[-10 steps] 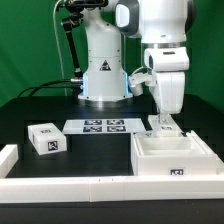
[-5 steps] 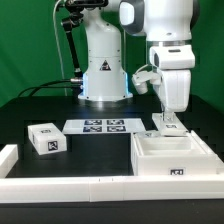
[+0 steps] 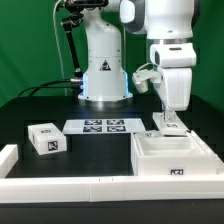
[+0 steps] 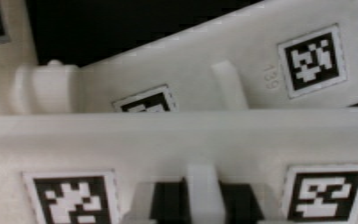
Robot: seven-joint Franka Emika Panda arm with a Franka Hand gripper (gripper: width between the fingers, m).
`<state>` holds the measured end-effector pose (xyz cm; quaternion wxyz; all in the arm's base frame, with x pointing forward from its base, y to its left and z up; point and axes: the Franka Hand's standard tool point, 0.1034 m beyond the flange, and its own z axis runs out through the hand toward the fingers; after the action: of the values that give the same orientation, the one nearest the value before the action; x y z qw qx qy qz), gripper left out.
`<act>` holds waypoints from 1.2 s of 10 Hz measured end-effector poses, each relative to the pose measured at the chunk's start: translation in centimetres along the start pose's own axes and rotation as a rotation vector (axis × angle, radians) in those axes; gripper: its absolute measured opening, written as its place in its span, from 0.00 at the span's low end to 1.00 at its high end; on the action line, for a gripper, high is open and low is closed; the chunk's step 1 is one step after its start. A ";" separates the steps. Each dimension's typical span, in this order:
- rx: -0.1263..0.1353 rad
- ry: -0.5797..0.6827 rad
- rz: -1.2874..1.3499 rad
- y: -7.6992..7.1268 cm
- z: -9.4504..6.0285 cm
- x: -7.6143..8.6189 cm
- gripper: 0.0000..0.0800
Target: Assemble cabinet
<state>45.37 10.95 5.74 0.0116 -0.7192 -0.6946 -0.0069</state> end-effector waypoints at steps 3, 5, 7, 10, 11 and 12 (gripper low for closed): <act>-0.005 0.003 0.004 0.6 0.0 0.0 0.09; -0.007 0.008 0.004 0.8 0.2 0.1 0.09; -0.012 0.011 0.007 1.4 0.2 0.2 0.09; -0.034 0.026 0.013 2.0 0.4 0.2 0.09; -0.034 0.026 0.013 2.0 0.4 0.2 0.09; -0.034 0.026 0.014 2.0 0.4 0.2 0.09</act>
Offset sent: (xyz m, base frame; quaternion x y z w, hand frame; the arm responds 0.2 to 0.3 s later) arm 0.0048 0.0052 -0.0037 -0.0053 0.0097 0.0071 0.9999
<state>47.36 11.12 5.33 0.0085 -0.7239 -0.6893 -0.0280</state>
